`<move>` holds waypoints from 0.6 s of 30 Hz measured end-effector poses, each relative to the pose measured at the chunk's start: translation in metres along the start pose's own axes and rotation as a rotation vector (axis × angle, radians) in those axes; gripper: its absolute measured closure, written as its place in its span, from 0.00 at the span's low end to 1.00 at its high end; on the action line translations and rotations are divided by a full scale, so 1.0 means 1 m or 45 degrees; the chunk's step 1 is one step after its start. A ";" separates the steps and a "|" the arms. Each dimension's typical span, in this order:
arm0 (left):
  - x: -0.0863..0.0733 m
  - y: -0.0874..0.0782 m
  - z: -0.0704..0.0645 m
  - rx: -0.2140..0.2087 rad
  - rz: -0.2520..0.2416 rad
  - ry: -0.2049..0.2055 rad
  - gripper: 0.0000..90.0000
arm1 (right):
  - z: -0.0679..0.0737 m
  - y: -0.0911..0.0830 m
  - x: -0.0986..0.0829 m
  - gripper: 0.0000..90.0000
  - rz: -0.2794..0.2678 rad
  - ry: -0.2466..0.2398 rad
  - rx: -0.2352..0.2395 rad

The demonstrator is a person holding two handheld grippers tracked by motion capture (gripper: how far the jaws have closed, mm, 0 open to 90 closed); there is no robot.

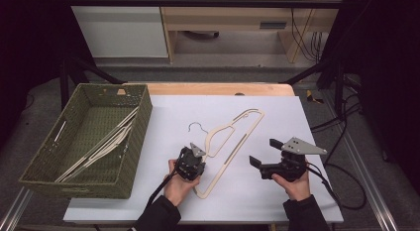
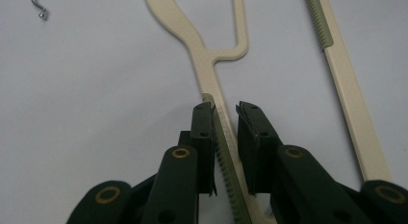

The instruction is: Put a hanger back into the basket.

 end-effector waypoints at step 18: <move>-0.048 -0.022 0.015 -0.088 -0.009 -0.013 0.84 | 0.000 0.002 -0.001 0.05 0.007 -0.004 -0.004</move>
Point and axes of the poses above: each handheld gripper's, and its own axes: y roughly forward along the jaws, x roughly out of its top, z roughly to its left, the point moved 8 cm from there along y, roughly forward along the jaws, and after that the axes turned 13 degrees about -x, right-handed, at the moved point
